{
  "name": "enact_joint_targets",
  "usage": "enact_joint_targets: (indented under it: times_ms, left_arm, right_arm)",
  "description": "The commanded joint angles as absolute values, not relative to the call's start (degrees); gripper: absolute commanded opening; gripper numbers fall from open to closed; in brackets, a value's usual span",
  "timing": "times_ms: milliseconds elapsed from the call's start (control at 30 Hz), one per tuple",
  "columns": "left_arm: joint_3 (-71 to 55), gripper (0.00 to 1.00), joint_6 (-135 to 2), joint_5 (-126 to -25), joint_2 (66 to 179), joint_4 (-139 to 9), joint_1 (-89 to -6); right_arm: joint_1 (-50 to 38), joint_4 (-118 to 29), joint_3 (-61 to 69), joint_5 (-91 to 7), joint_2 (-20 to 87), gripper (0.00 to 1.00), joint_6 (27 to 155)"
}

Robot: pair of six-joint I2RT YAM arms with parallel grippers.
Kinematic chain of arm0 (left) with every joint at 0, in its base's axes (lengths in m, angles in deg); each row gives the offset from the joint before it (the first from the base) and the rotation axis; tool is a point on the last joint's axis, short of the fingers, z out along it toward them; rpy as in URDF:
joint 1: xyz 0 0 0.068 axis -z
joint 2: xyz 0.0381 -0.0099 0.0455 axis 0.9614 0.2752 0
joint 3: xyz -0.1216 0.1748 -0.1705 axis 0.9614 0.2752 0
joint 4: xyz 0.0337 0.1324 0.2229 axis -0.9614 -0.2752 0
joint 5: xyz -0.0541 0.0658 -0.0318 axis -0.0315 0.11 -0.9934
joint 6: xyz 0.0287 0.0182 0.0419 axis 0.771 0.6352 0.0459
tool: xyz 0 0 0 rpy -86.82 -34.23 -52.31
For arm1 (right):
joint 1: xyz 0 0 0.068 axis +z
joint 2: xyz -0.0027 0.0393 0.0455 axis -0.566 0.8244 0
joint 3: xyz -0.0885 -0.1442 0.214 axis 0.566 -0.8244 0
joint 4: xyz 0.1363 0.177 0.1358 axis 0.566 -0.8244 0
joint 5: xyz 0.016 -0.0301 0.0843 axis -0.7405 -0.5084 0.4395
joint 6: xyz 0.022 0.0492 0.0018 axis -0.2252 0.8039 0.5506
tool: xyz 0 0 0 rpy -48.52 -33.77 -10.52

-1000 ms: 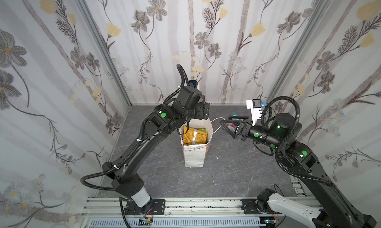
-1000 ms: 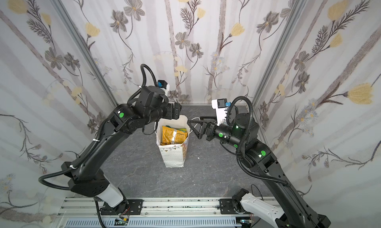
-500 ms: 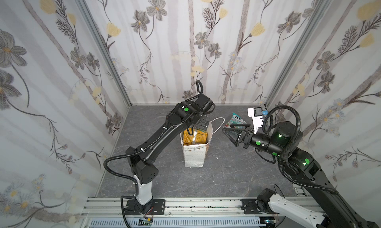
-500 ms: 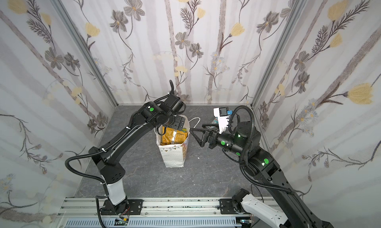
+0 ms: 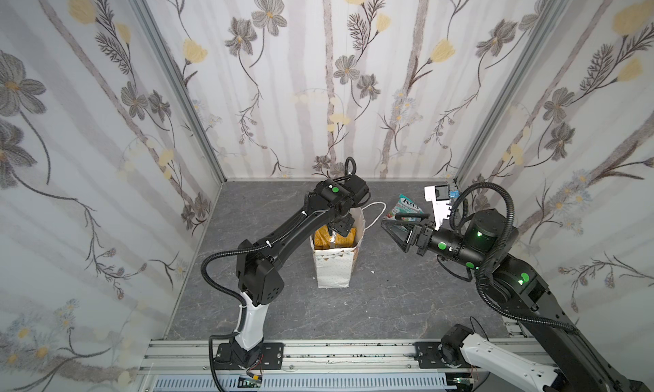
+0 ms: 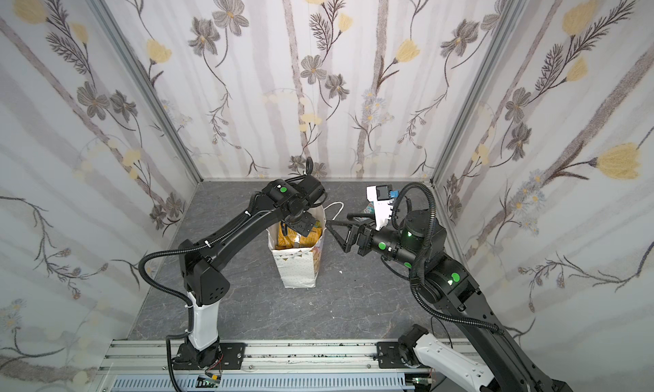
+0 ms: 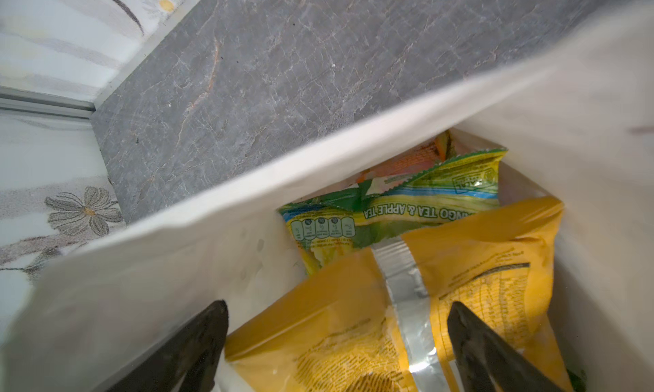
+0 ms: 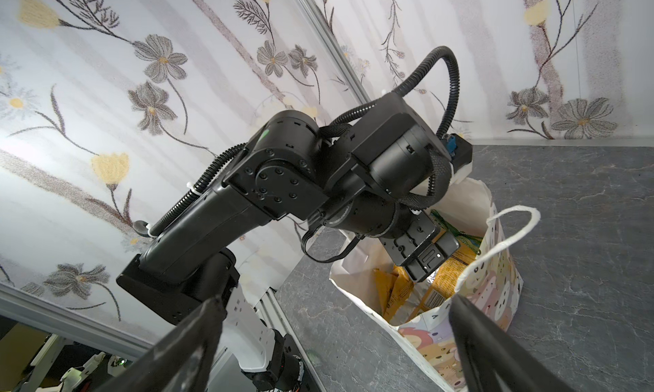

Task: Take the snacks out of the paper bag
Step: 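Move the left gripper over the yellow snack bag while the right returns toward the bag, then lower the left gripper into the bag and grasp the yellow snack bag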

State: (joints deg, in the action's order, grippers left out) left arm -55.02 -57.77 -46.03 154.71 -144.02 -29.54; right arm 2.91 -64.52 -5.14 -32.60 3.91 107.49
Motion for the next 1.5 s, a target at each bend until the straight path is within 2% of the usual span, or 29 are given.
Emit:
enact_joint_targets:
  times_ms: [0, 267, 533, 600, 633, 1267, 1300, 1367, 1400, 1467]
  left_arm:
    - [-53.18, 0.89, -59.32, -47.77, 154.65, -142.64, -30.52]
    - [-49.45, 0.60, -60.96, -49.74, 153.10, -140.61, -31.13]
    - [-48.88, 0.11, -61.34, -49.98, 151.35, -139.32, -31.26]
    - [-48.83, 0.01, -61.23, -50.58, 150.51, -138.46, -31.28]
    - [-48.77, 0.00, -61.14, -50.87, 150.09, -138.01, -31.27]
    - [-48.33, 0.00, -60.60, -53.51, 141.84, -133.37, -31.24]
    - [-48.51, 0.04, -60.17, -55.23, 142.23, -134.23, -31.29]
    - [-49.74, 0.45, -58.86, -58.64, 143.98, -137.07, -31.16]
    - [-49.48, 0.57, -58.33, -59.48, 144.54, -137.83, -31.06]
    - [-48.02, 0.69, -57.87, -60.44, 145.46, -138.34, -30.73]
  right_arm:
    - [2.92, -61.82, -5.23, -32.90, 3.76, 0.99, 107.75]
    - [2.95, -62.00, -5.28, -33.78, 2.84, 0.99, 107.96]
    - [2.89, -61.53, -5.41, -34.60, 1.76, 0.99, 108.67]
    - [2.91, -61.69, -5.43, -35.01, 1.50, 0.99, 108.61]
    - [2.97, -61.64, -5.45, -35.22, 1.36, 0.99, 108.63]
    - [2.93, -60.85, -6.03, -36.20, 0.78, 0.99, 109.08]
    - [2.97, -60.87, -5.98, -36.12, 0.77, 0.99, 109.12]
    - [2.94, -60.86, -5.98, -36.11, 0.78, 0.99, 109.20]
    - [2.89, -60.76, -6.06, -36.09, 0.65, 0.99, 109.22]
    - [2.96, -60.55, -6.46, -36.14, 0.60, 0.99, 109.30]
